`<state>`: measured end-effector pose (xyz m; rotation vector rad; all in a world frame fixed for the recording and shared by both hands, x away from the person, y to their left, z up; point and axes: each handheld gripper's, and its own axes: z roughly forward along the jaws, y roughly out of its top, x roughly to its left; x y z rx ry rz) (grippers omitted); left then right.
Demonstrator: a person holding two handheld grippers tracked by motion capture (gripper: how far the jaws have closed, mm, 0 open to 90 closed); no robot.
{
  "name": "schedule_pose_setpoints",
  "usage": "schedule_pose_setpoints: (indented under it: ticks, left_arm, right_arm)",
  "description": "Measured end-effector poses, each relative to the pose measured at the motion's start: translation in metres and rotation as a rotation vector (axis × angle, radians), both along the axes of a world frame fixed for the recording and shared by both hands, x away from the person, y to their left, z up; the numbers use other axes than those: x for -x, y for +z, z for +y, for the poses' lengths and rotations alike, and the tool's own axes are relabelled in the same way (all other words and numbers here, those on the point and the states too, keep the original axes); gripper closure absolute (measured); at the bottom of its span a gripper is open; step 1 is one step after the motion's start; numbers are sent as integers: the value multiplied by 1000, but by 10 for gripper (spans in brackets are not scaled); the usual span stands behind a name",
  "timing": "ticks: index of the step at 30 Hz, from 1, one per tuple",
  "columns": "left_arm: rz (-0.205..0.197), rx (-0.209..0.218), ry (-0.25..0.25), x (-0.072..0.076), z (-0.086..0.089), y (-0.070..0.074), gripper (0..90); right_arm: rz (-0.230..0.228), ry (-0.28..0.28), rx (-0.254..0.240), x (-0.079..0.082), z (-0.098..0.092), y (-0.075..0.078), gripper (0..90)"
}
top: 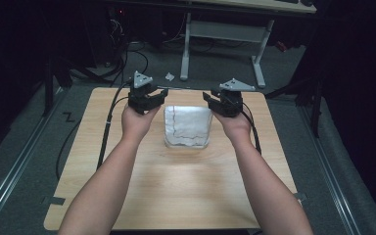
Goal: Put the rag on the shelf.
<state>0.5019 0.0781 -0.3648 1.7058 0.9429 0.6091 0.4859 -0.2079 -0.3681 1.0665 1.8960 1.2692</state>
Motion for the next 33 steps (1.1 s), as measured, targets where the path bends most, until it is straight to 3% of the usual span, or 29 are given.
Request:
schedule_pose_setpoints:
  ticks: [2, 4, 8, 11, 14, 15, 16, 19, 23, 26, 33]
  left_arm:
    - [-15, -20, -9, 7, 2, 0, 511]
    - [-36, -11, -15, 15, 5, -1, 506]
    - [-33, 2, -31, 30, 10, -2, 488]
    - [-44, -3, -31, 46, 16, -6, 469]
    - [-38, 21, -40, 63, 24, -15, 460]
    - [-38, 21, -40, 63, 24, -15, 454]
    - [-28, 22, -45, 74, 30, -23, 451]
    - [-14, 24, -48, 83, 35, -33, 444]
    - [32, 14, -57, 106, 47, -60, 439]
    - [69, 7, -66, 120, 55, -79, 434]
    - [179, -43, -98, 149, 68, -126, 425]
  right_arm:
    - [-3, 1, -1, 6, -4, -2, 594]
    - [-8, -1, 4, 12, -8, -4, 582]
    - [-31, -12, 19, 26, -15, -9, 562]
    - [-32, -18, 22, 38, -22, -15, 551]
    - [-17, -11, 25, 49, -27, -23, 557]
    - [-18, -11, 23, 53, -29, -25, 557]
    - [-4, -6, 33, 58, -31, -27, 554]
    - [-17, 2, 31, 65, -33, -32, 558]
    - [15, 14, 41, 84, -38, -41, 556]
    - [6, 7, 62, 98, -39, -50, 558]
    - [53, 9, 95, 129, -38, -90, 495]
